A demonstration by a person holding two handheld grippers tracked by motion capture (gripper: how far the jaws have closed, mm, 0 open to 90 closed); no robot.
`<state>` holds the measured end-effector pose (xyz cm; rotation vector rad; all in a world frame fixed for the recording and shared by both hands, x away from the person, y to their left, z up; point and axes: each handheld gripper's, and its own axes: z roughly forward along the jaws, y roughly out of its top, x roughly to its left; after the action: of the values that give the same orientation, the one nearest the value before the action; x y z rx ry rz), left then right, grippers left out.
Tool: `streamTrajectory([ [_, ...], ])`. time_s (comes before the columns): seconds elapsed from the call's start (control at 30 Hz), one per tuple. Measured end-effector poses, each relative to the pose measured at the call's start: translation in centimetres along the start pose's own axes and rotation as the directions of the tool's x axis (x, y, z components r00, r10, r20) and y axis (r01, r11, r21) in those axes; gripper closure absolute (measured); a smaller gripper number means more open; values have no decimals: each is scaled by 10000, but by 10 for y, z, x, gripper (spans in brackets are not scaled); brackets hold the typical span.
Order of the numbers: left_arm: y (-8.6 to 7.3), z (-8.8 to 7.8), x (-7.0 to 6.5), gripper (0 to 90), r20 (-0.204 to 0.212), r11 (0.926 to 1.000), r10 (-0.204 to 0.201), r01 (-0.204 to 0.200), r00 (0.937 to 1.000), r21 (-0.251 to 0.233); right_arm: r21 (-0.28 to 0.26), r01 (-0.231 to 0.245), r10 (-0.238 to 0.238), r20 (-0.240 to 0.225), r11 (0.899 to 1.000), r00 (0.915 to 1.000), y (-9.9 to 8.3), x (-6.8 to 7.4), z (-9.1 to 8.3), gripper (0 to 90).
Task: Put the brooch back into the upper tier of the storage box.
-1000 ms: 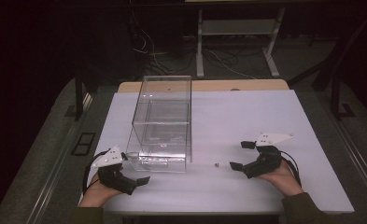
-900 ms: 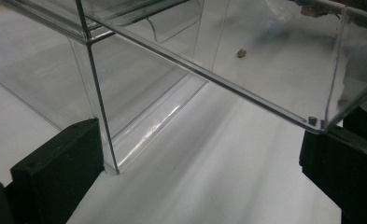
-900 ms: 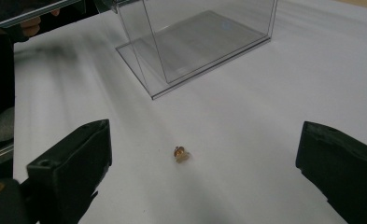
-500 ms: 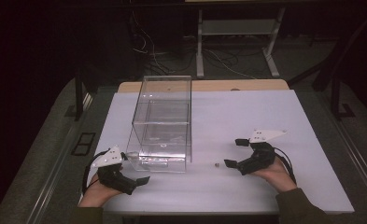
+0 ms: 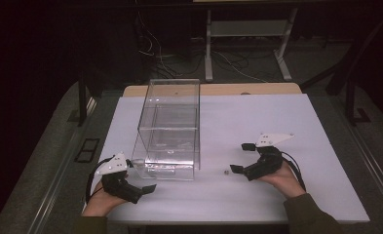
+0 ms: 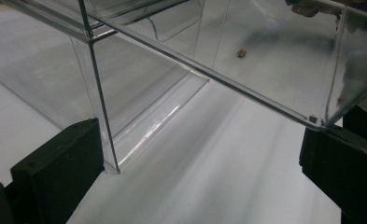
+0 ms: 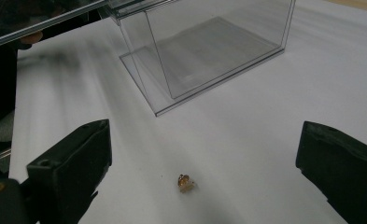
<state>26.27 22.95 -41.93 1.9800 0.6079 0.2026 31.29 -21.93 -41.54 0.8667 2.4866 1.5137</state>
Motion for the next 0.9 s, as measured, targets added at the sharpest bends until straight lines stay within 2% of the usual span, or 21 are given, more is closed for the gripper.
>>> streamTrajectory([
  [0.37,0,0,0,0,-22,10000,28,-28,10000,-19,-111,46,-46,-73,9999,10000,6,0,8,34],
  [0.73,0,-1,0,0,-39,10000,5,-5,10000,-38,175,285,-285,-6,9994,9996,6,1,21,34],
  [0.9,0,-1,0,0,-47,10000,4,-4,10000,-35,621,259,-258,-27,9977,9997,4,2,24,34],
])
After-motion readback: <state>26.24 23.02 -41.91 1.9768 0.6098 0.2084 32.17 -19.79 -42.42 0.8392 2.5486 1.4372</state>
